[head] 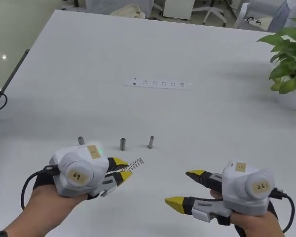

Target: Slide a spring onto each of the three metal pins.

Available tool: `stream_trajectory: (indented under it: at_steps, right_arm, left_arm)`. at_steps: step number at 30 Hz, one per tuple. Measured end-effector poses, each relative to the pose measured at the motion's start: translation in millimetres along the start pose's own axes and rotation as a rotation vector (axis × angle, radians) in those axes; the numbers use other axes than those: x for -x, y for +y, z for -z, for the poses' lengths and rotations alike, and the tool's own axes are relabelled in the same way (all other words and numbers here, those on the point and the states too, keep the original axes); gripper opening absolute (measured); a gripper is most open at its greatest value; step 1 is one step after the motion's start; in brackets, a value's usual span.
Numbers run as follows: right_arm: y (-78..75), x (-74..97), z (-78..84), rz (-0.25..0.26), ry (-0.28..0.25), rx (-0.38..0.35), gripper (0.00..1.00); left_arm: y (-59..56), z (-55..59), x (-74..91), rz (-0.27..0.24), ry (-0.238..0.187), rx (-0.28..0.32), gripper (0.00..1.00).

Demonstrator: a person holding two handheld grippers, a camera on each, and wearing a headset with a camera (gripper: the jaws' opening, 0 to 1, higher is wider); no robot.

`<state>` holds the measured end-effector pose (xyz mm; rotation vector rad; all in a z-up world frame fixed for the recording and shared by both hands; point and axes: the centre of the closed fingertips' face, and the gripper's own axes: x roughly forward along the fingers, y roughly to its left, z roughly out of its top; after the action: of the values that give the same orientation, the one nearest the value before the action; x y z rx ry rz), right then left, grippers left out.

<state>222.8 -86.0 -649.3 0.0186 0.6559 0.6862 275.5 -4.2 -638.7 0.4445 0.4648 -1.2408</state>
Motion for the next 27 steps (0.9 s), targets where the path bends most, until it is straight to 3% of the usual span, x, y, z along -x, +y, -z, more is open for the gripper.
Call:
stream_trajectory:
  at_steps: [12, 27]
  right_arm:
    - [14.1, -11.2, -17.8, -0.102, -0.043, 0.005, 0.42]
    - [30.4, -17.8, -22.5, -0.185, -0.055, 0.012, 0.36]
  left_arm:
    - [-17.3, -13.3, -3.1, 0.052, -0.003, -0.064, 0.02]
    - [-49.5, -22.0, -10.3, 0.13, 0.004, -0.165, 0.02]
